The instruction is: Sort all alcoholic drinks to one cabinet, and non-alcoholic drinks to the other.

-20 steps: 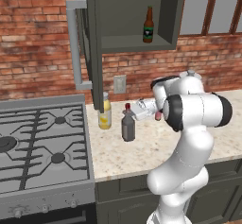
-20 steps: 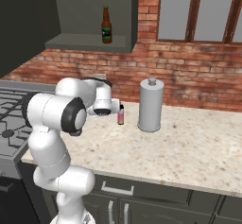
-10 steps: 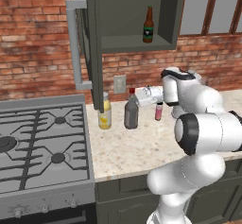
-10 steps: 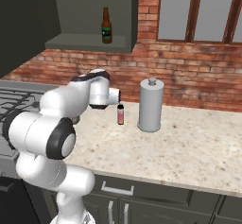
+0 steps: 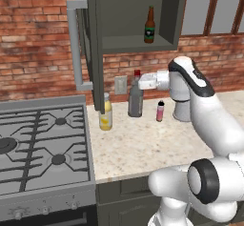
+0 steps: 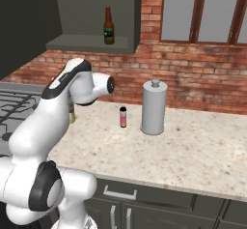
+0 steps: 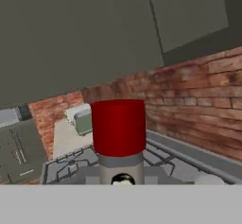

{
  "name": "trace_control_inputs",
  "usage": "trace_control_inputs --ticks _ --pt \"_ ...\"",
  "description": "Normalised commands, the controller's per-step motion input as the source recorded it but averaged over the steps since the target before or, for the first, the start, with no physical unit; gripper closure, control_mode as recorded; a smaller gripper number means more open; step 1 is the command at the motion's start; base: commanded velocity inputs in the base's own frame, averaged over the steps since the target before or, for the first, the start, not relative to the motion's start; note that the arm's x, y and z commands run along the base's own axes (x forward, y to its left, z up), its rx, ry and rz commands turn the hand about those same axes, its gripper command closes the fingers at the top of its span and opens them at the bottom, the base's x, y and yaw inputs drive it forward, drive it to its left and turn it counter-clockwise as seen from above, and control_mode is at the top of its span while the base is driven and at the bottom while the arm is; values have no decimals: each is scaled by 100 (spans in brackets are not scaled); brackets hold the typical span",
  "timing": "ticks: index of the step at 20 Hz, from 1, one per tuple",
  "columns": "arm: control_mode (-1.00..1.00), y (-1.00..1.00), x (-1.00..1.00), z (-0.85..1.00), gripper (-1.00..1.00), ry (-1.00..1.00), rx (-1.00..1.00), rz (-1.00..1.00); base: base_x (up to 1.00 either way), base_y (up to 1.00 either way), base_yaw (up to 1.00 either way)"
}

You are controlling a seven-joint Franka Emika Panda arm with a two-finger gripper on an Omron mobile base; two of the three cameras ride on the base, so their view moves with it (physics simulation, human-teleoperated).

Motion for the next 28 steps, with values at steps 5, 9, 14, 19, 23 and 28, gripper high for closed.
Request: trace_control_inputs --ticks 5,9,14,19,23,28 --pt "-100 -2 -5 58 100 8 -3 -23 0 0 0" --pt "-100 -4 0 46 100 3 -2 -17 0 0 0" --pt "-100 0 2 49 100 0 -4 -16 0 0 0" --pt "-100 0 13 56 100 -1 -10 -17 0 0 0" --pt "-100 0 24 58 100 -3 -12 -16 0 0 0" --pt "-100 0 33 52 100 -4 -13 -16 0 0 0"
